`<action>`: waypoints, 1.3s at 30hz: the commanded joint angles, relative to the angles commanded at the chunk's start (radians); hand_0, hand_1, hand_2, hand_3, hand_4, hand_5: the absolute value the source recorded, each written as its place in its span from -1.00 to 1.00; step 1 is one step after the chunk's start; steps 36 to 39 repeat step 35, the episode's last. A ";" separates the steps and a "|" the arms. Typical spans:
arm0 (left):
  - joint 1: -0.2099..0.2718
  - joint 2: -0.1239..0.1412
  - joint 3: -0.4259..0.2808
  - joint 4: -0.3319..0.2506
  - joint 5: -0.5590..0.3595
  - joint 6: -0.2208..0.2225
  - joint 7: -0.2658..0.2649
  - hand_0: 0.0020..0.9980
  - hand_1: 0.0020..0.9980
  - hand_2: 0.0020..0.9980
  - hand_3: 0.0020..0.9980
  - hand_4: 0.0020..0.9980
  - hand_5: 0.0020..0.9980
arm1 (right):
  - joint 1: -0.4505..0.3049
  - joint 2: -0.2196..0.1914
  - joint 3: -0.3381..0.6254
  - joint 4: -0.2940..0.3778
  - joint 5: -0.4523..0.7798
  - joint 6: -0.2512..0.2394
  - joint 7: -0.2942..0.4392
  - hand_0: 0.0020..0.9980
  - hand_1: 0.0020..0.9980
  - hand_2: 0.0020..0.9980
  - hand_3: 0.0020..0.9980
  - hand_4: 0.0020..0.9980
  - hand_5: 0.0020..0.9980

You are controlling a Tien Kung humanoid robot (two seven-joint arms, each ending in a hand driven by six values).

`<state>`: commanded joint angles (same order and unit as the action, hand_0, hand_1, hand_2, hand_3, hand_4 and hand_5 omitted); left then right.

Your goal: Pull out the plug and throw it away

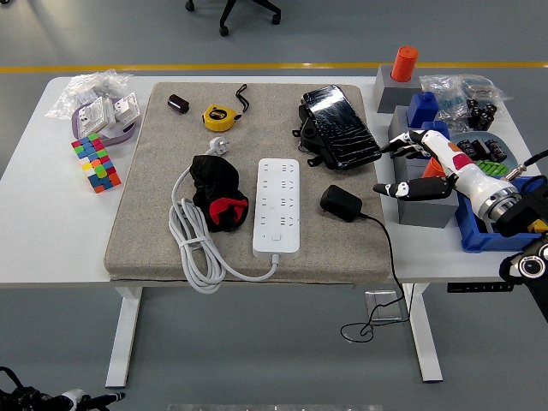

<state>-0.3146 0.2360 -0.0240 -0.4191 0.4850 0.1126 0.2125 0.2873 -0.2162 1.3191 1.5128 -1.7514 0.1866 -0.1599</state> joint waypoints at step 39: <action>0.002 0.005 0.011 -0.002 0.002 -0.001 0.001 0.06 0.33 0.39 0.33 0.67 0.38 | -0.008 0.001 -0.026 0.001 0.003 0.001 -0.003 0.46 0.42 0.42 0.25 0.98 -0.56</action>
